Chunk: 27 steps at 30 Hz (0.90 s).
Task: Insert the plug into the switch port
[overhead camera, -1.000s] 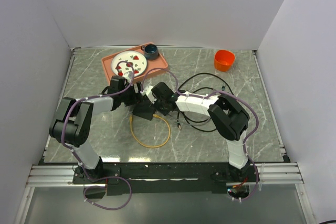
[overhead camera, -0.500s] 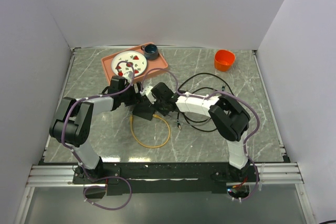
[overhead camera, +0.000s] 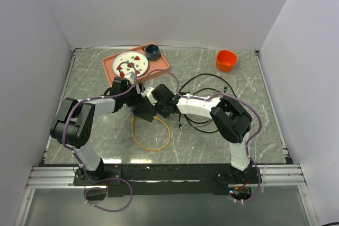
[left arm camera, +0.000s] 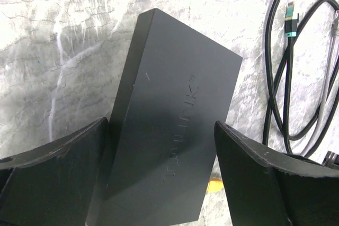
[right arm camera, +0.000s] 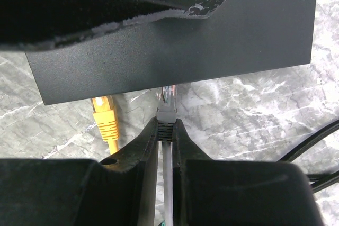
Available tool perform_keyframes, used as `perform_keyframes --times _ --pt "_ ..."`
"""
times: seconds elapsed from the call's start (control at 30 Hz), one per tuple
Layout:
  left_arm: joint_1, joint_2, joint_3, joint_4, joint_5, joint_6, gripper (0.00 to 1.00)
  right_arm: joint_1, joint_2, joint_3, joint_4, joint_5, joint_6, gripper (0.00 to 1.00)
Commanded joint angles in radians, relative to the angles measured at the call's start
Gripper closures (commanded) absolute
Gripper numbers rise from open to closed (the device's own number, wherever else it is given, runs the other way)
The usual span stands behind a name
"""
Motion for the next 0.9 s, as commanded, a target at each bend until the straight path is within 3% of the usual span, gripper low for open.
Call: perform_keyframes --times 0.0,0.87 --pt "-0.061 0.012 -0.048 -0.005 0.063 -0.054 0.14 0.021 -0.038 0.033 0.118 -0.019 0.042 1.00" --pt "-0.190 -0.082 -0.195 0.096 0.090 -0.149 0.17 0.015 -0.078 0.059 0.193 -0.081 0.103 1.00"
